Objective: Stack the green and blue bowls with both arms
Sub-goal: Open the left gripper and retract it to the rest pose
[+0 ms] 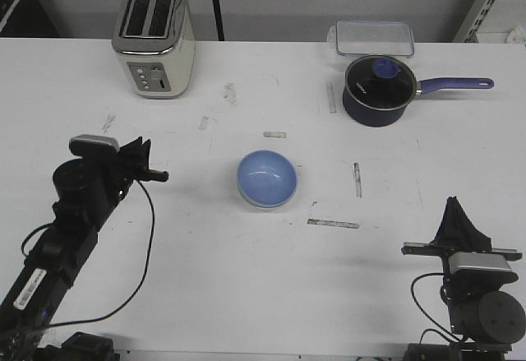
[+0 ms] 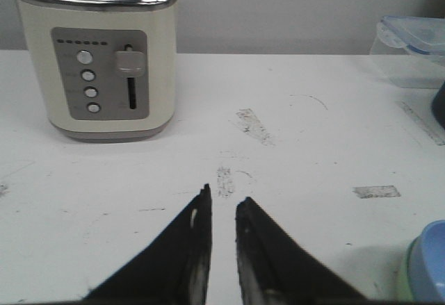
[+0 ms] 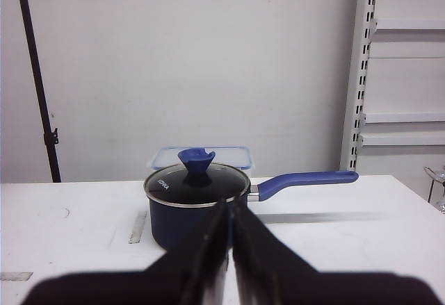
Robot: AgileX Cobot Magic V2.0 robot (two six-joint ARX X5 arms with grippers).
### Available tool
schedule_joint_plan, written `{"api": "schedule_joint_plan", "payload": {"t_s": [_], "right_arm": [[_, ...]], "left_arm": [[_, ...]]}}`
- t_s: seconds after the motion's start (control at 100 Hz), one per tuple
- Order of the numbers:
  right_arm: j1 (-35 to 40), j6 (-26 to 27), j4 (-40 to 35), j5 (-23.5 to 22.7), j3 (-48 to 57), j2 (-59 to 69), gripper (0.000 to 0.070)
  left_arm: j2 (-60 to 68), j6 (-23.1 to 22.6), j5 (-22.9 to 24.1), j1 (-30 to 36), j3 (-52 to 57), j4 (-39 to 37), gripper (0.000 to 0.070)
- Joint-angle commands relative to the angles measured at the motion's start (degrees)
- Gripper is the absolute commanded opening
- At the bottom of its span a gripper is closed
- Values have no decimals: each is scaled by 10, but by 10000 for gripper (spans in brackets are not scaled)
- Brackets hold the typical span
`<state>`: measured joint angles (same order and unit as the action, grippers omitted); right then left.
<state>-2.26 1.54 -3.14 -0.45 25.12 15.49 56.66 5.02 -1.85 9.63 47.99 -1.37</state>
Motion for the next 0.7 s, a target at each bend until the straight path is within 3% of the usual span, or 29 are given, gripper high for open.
{"api": "schedule_joint_plan", "payload": {"t_s": [0.0,0.12,0.45,0.57,0.69], "right_arm": [[0,6,7,-2,3,-1,3],[0,6,7,-2,3,-1,3],[0,6,7,-2,3,-1,4],[0,6,7,-2,3,-1,4],[0,6,7,-2,3,-1,3]], "left_arm": [[-28,-46,-5,-14,-38,-30,35],[-88,-78,-39,-53,-103,-52,0],[-237,-69,-41,-89,-229,-126,0],[-295,-69,-29,-89,-261,-127,0],[-343,-69,9,-89,-266,-76,0]]}}
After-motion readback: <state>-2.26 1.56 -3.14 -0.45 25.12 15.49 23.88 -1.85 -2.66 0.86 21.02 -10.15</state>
